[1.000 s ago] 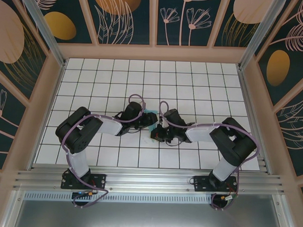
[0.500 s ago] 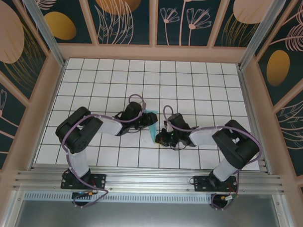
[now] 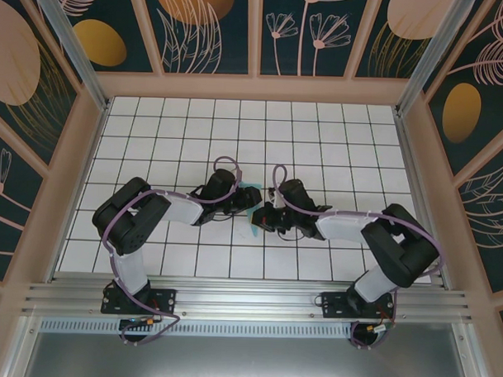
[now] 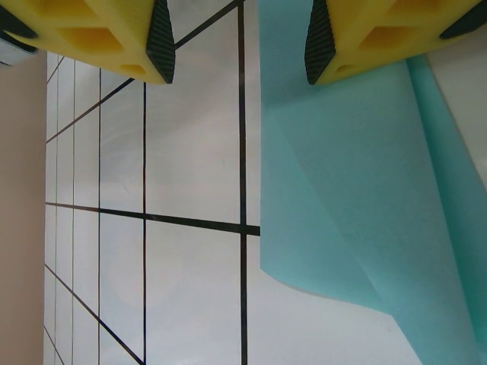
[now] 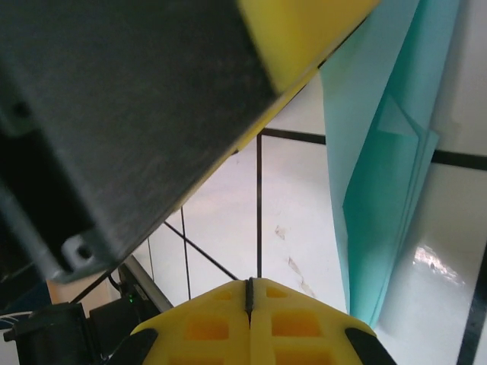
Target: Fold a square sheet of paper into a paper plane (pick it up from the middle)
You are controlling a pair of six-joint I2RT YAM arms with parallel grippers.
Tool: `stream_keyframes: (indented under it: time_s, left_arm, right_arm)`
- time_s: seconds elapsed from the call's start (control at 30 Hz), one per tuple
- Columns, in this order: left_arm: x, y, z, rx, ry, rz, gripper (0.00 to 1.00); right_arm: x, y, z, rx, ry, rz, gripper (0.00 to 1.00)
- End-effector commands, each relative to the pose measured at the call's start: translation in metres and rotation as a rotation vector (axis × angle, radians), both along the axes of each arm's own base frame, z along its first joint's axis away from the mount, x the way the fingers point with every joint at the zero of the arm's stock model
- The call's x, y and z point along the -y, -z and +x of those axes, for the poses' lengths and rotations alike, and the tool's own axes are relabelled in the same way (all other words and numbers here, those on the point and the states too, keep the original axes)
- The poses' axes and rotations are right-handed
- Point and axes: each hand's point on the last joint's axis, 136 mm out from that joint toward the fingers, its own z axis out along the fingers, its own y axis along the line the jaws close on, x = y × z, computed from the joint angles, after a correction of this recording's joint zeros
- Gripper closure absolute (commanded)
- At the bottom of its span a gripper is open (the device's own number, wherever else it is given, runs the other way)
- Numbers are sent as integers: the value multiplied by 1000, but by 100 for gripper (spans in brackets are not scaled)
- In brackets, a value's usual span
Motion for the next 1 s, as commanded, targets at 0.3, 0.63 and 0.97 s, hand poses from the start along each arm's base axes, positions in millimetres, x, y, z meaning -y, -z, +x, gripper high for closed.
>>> stream_keyframes:
  time_s: [0.3, 0.63, 0.97]
  left_arm:
    - [-16, 50, -21, -137, -14, 102, 48]
    - [-6, -5, -4, 20, 30, 82, 42]
    - [-21, -54, -8, 154, 1, 47, 39]
  right_arm:
    - [5, 43, 10, -92, 109, -65, 95]
    - [59, 101, -35, -228, 65, -276, 100]
    - [54, 102, -48, -183, -148, -299, 100]
